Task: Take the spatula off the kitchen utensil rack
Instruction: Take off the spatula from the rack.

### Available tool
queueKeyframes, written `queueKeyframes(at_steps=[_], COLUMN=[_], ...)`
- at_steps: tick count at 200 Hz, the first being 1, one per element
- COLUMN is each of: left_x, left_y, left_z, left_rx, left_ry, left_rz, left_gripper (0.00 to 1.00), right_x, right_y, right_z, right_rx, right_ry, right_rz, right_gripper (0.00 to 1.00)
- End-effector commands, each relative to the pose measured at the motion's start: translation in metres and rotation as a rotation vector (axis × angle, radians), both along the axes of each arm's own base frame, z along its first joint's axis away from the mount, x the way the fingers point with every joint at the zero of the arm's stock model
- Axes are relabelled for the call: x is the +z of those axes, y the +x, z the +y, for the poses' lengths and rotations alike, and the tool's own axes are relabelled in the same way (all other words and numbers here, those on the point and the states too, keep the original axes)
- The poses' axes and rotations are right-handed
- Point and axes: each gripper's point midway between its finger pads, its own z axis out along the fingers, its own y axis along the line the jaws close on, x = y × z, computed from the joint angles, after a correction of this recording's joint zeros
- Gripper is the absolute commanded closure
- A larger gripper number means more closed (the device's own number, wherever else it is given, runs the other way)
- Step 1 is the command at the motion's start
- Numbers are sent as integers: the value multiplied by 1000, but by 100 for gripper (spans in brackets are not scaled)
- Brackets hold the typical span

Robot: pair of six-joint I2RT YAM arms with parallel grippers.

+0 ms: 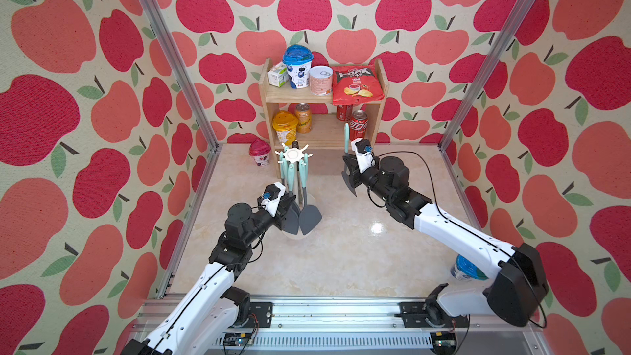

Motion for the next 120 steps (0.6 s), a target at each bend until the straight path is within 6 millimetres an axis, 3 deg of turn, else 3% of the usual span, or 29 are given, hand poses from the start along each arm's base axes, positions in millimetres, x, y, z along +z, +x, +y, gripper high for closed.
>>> queueKeyframes(at_steps=[1, 72, 120], left_x=[-19, -15, -14], left_y=[-3, -5, -4], left_z=[0, -1, -1], left_rx=[-15, -21, -20], left_ry=[25, 21, 33], left_rz=[89, 79, 79], left_gripper=[100, 100, 100], right_x=[4, 15, 18], right_y=[-2, -15, -18], right_z=[-30, -108, -140], right_rx=[-90, -282, -354], right_ry=[24, 24, 25], right_rz=[48, 98, 117], right_gripper=[100, 100, 100])
